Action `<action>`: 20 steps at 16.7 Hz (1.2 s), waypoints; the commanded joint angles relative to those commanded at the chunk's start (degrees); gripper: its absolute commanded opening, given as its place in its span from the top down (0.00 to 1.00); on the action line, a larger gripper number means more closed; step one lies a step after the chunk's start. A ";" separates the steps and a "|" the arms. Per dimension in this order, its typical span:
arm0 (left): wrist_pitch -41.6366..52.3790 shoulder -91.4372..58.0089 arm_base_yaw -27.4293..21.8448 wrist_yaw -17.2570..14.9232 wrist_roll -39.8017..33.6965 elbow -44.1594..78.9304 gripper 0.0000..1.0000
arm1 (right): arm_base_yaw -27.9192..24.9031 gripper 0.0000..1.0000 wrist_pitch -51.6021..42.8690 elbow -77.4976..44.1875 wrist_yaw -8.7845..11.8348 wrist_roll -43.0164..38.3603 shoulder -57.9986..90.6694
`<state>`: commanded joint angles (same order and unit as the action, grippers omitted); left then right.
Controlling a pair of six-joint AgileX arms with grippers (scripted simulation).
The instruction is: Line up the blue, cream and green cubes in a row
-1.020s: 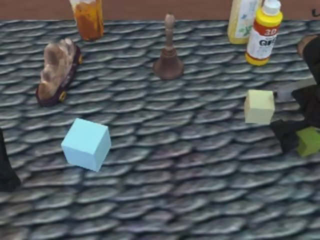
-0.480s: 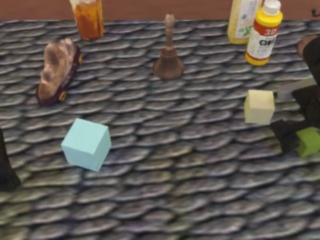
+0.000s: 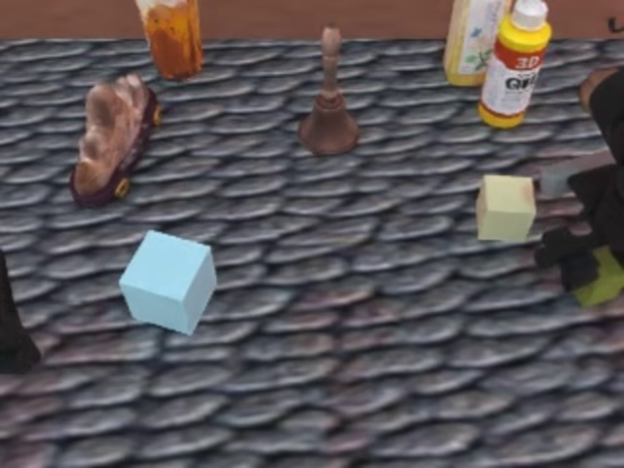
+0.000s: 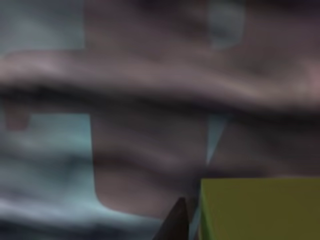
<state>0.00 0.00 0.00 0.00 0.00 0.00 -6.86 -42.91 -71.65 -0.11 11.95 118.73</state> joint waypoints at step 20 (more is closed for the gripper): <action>0.00 0.00 0.00 0.00 0.00 0.00 0.00 | -0.42 1.00 -15.61 -9.51 0.50 -0.16 -8.21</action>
<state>0.00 0.00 0.00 0.00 0.00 0.00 -7.28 -58.52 -81.16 0.38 11.79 110.52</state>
